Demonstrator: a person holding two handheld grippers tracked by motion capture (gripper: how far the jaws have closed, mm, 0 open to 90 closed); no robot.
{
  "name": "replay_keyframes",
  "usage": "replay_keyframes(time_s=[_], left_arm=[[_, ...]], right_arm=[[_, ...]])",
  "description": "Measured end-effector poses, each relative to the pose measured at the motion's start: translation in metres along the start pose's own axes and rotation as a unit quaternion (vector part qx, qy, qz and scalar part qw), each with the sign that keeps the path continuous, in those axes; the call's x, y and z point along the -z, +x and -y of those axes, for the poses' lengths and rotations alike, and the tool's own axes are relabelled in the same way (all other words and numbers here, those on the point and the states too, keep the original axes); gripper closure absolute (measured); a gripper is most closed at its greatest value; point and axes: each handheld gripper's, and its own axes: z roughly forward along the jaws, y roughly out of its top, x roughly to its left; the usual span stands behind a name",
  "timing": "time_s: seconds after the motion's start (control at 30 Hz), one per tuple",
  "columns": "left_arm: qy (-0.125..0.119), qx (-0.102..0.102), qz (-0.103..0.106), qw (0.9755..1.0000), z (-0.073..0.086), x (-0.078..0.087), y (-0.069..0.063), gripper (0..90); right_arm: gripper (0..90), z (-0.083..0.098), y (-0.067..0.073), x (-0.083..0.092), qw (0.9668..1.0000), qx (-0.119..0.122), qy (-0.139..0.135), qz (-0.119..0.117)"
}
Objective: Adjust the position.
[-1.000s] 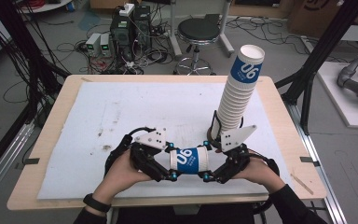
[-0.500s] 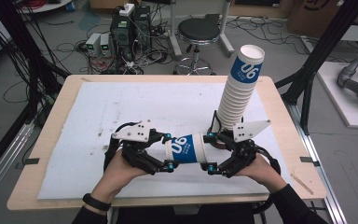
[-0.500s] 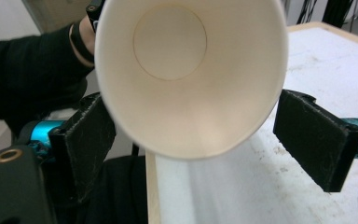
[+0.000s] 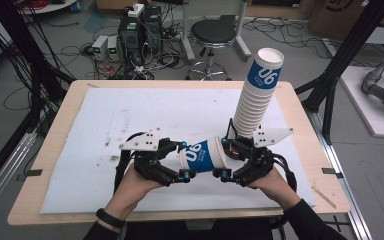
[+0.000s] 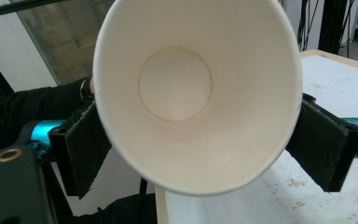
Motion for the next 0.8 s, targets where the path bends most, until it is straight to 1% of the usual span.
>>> replay_keyframes(time_s=[0.13, 0.2, 0.3, 0.4, 0.47, 0.6, 0.63, 0.67, 0.8], left_arm=[[0.003, 0.001, 0.002, 1.0000, 0.0016, -0.0027, -0.0001, 30.1], [0.004, 0.002, 0.003, 1.0000, 0.0022, -0.0035, 0.0002, 30.0], [0.004, 0.003, 0.004, 1.0000, 0.0025, -0.0040, 0.0002, 30.1], [0.009, 0.005, 0.004, 0.9999, 0.0029, -0.0044, 0.0002, 30.0], [0.014, 0.007, 0.003, 0.9999, 0.0029, -0.0053, -0.0003, 29.7], [0.030, 0.011, 0.006, 0.9995, 0.0029, -0.0066, -0.0004, 29.1], [0.037, 0.015, 0.008, 0.9992, 0.0027, -0.0070, -0.0005, 29.0], [0.048, 0.014, 0.006, 0.9987, 0.0020, -0.0070, -0.0005, 28.3], [0.075, 0.018, -0.003, 0.9970, 0.0008, -0.0088, -0.0018, 24.2]], right_arm=[[13.8, -0.0002, -0.0007, 0.0007, 1.0000, -0.006, -0.004, -0.006], [15.9, -0.0004, -0.0009, 0.0010, 0.9999, -0.007, -0.006, -0.005], [17.7, -0.0004, -0.0009, 0.0018, 1.0000, -0.006, -0.006, -0.004], [18.8, -0.0004, -0.0013, 0.0023, 1.0000, 0.002, -0.003, -0.002], [19.2, -0.0004, -0.0013, 0.0027, 1.0000, 0.002, 0.001, -0.003], [19.8, -0.0004, -0.0010, 0.0027, 0.9999, 0.009, 0.008, -0.002], [19.8, -0.0002, -0.0007, 0.0025, 0.9999, 0.009, 0.010, -0.002], [19.8, -0.0002, -0.0006, 0.0022, 0.9998, 0.013, 0.014, -0.003], [19.9, 0.0005, 0.0004, 0.0007, 0.9992, 0.021, 0.033, -0.001]])
